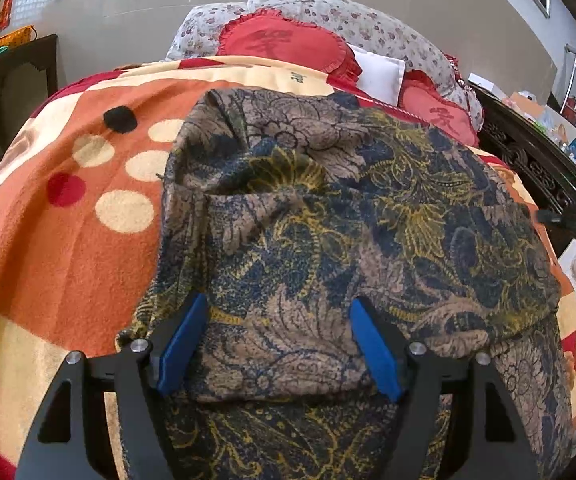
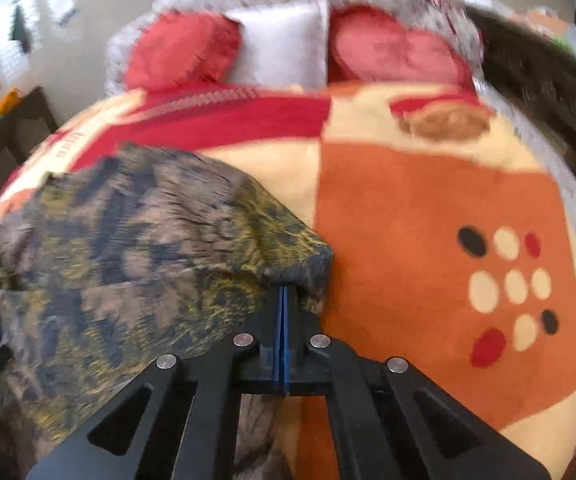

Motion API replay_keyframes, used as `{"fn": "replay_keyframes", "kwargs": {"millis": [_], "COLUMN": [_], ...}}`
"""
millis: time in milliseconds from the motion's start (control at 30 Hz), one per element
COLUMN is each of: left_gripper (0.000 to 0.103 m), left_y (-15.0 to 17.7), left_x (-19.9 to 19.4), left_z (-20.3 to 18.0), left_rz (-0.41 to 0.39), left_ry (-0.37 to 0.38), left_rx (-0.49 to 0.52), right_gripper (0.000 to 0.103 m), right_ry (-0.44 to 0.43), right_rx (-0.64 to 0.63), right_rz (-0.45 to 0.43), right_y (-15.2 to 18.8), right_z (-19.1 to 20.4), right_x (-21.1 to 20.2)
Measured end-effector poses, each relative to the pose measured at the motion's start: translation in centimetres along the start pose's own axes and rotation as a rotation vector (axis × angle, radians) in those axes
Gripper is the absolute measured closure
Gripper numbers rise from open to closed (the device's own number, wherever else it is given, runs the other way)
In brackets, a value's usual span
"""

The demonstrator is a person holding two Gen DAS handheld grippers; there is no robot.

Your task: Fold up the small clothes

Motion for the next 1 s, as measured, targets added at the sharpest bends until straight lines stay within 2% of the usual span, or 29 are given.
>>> {"fn": "replay_keyframes", "kwargs": {"millis": [67, 100, 167, 233, 267, 300, 400, 467, 567, 667, 767, 833, 1000], "left_gripper": [0.026, 0.026, 0.026, 0.025, 0.025, 0.025, 0.025, 0.025, 0.025, 0.025, 0.025, 0.024, 0.022], "left_y": [0.0, 0.0, 0.0, 0.0, 0.1, 0.1, 0.1, 0.1, 0.1, 0.1, 0.1, 0.1, 0.2], "left_x": [0.0, 0.0, 0.0, 0.1, 0.1, 0.2, 0.2, 0.2, 0.2, 0.2, 0.3, 0.3, 0.5], "left_z": [0.0, 0.1, 0.1, 0.1, 0.2, 0.2, 0.1, 0.1, 0.1, 0.1, 0.1, 0.1, -0.2], "left_rz": [0.001, 0.001, 0.001, 0.002, 0.003, 0.003, 0.005, 0.005, 0.004, 0.004, 0.005, 0.007, 0.015], "left_ry": [0.001, 0.000, -0.002, -0.002, -0.003, -0.004, -0.008, -0.007, -0.005, -0.005, -0.007, -0.008, -0.024], "left_rx": [0.000, 0.000, 0.002, 0.003, 0.004, 0.005, 0.008, 0.007, 0.006, 0.006, 0.007, 0.010, 0.031], "right_gripper": [0.085, 0.082, 0.075, 0.075, 0.075, 0.075, 0.076, 0.076, 0.076, 0.076, 0.076, 0.074, 0.075], "right_ry": [-0.105, -0.149, -0.107, -0.027, -0.044, -0.045, -0.033, -0.011, -0.053, -0.075, 0.003, -0.007, -0.095], "right_rx": [-0.043, -0.098, -0.202, -0.247, -0.226, -0.200, -0.120, -0.077, -0.072, -0.099, -0.100, -0.095, -0.015], "right_rz": [-0.054, -0.046, 0.017, 0.089, 0.013, -0.016, 0.005, -0.016, -0.099, -0.057, 0.045, 0.002, 0.007], "right_y": [1.3, 2.9, 6.4, 10.1, 10.9, 11.2, 11.3, 9.5, 7.1, 7.3, 10.3, 10.7, 10.6], "right_z": [2.3, 3.6, 5.0, 3.8, 3.0, 2.2, 1.6, 2.3, 5.2, 8.0, 8.4, 8.4, 7.4], "right_x": [-2.6, -3.5, -3.2, -1.5, -2.0, -2.4, -3.5, -4.5, -6.2, -4.0, -0.5, -0.5, -0.4]}}
Point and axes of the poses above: each gripper's, at about its wrist camera, not at the fingertips, and x roughly the way its jaws point, z to its left, y to its underside, the point moved 5 cm from there along x, roughly the way its jaws point
